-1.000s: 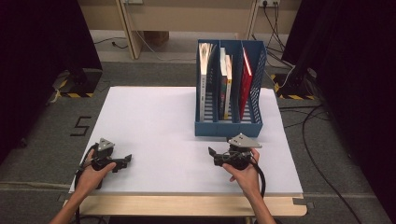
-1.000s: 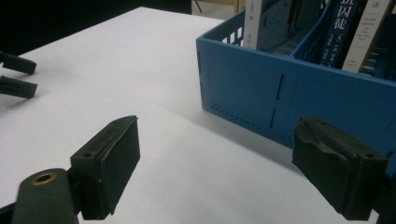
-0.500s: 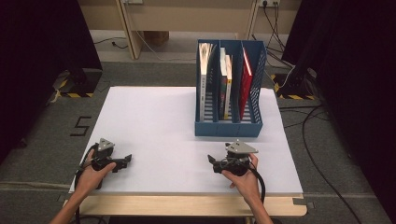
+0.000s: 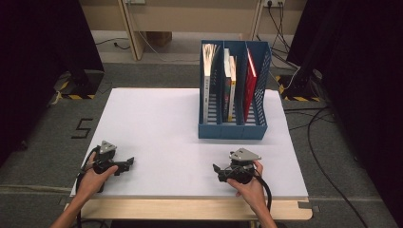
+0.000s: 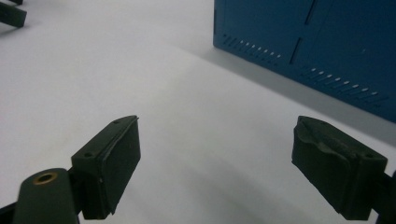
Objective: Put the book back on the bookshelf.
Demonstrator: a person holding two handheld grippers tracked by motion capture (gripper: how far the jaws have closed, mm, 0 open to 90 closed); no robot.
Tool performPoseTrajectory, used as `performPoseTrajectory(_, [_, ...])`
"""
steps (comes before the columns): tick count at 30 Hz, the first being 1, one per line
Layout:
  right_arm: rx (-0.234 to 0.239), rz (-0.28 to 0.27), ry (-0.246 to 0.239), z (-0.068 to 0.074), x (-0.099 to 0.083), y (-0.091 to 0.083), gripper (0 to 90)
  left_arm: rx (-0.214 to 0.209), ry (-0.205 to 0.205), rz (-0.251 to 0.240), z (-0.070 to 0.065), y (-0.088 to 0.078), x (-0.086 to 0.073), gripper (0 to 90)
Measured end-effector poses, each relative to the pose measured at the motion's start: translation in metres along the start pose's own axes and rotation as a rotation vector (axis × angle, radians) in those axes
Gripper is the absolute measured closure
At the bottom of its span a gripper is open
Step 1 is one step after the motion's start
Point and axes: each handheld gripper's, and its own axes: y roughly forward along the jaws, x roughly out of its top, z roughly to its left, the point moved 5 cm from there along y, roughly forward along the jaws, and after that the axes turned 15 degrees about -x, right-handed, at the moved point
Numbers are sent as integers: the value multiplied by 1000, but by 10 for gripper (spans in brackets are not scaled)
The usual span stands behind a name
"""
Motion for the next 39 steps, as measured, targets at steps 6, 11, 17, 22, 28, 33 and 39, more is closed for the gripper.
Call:
performPoseTrajectory(6, [3,50,-27,3,-8,2,163,0,1,0,0,0,0,119])
performPoseTrajectory(11, [-4,100,-72,5,-17,7,163,0,0,0,0,0,0,119])
performPoseTrajectory(17, [-39,131,-163,8,-23,10,157,0,0,0,0,0,0,119])
performPoseTrajectory(22, [0,131,-84,4,-27,12,140,0,1,1,0,0,0,119])
performPoseTrajectory(28, [5,114,-81,3,-28,13,136,1,0,0,0,0,0,119])
performPoseTrajectory(33, [9,110,-84,3,-28,13,135,1,0,-1,0,0,0,119])
performPoseTrajectory(39, [11,111,-83,3,-28,13,135,1,0,-1,0,0,0,119])
